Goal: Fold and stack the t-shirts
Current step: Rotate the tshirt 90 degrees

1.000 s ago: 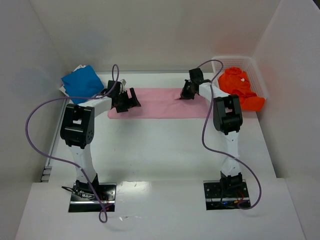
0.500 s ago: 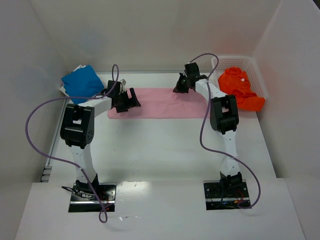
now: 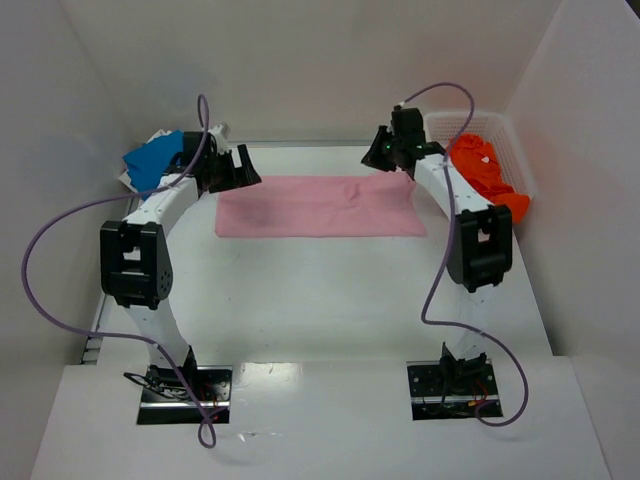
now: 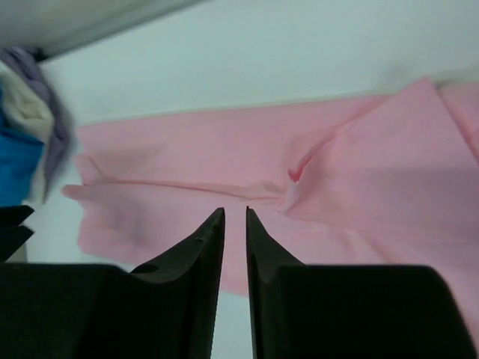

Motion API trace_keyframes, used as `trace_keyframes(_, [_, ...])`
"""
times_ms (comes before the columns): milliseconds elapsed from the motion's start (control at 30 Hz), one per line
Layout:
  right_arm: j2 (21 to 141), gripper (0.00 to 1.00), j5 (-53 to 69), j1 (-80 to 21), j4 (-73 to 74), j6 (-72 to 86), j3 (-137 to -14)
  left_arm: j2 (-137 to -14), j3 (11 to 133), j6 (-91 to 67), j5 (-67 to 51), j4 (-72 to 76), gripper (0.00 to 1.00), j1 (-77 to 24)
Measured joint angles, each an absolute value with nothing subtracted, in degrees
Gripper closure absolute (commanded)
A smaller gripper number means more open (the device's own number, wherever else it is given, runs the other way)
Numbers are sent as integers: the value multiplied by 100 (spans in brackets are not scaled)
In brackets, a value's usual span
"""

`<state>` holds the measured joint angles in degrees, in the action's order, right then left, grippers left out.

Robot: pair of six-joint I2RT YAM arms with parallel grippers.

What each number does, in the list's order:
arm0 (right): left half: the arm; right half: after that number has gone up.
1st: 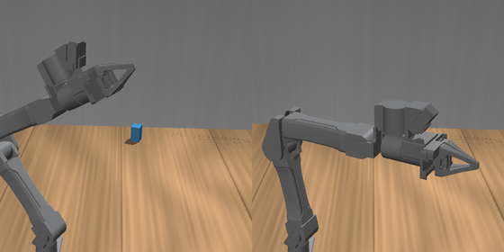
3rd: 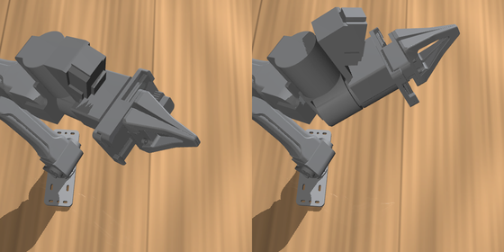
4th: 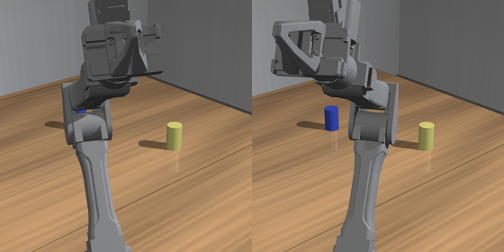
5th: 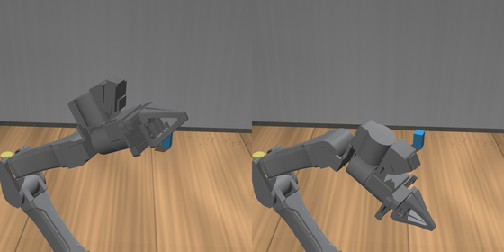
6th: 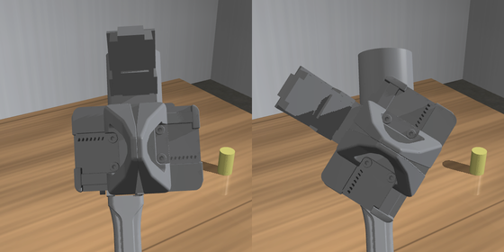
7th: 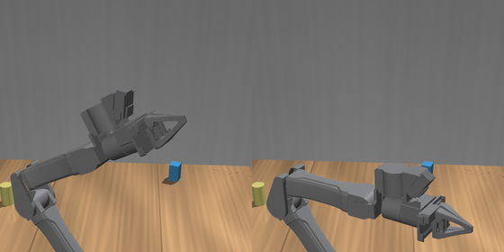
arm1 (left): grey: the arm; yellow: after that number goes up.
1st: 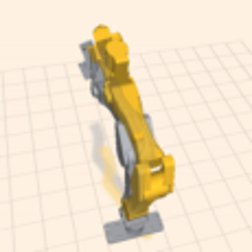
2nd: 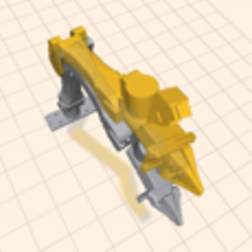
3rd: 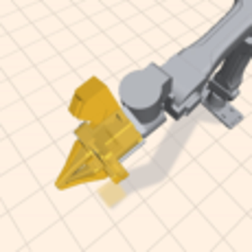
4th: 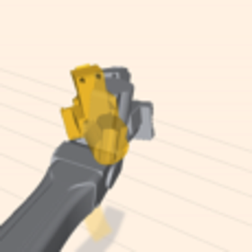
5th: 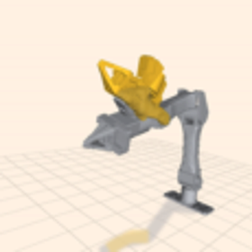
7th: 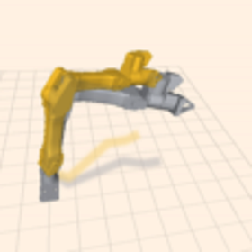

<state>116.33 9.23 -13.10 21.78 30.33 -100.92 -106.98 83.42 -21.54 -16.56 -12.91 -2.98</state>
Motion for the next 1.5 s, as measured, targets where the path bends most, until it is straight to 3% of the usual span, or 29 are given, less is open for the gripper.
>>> trace_keyframes(133, [10685, 66, 762, -1271, 1927, 2989, -9564, -10617, 8541, -1900, -1424, -1413, 1, -187])
trace_keyframes(233, [10248, 64, 663, -1271, 1791, 2936, -9072, -10621, 8479, -1791, -1133, -1588, 1, -128])
trace_keyframes(300, [10103, 64, 626, -1271, 1737, 2928, -8676, -10621, 8388, -1772, -978, -1660, 1, -84])
trace_keyframes(500, [10042, 48, 519, -1271, 1828, 2971, -7502, -10678, 8259, -1413, -926, -1828, 1, -19])
trace_keyframes(567, [10033, 40, 462, -1271, 1898, 2991, -7319, -10709, 8261, -1000, -1142, -1831, 1, -14])
trace_keyframes(767, [9754, 27, 355, -1271, 1890, 3015, -7083, -11080, 8621, 548, -1597, -1835, 1, -25])
trace_keyframes(967, [9496, 12, 322, -1271, 1887, 3057, -7081, -11568, 8917, 2252, -1219, -1800, 1, -163])
trace_keyframes(1200, [9463, 8, 325, -1247, 1988, 3114, -7081, -12210, 9240, 3433, -961, -2003, 1, -357])
trace_keyframes(1500, [9397, 5, 322, -1199, 2147, 3188, -7116, -12302, 9192, 3826, -961, -2080, 1, -423])
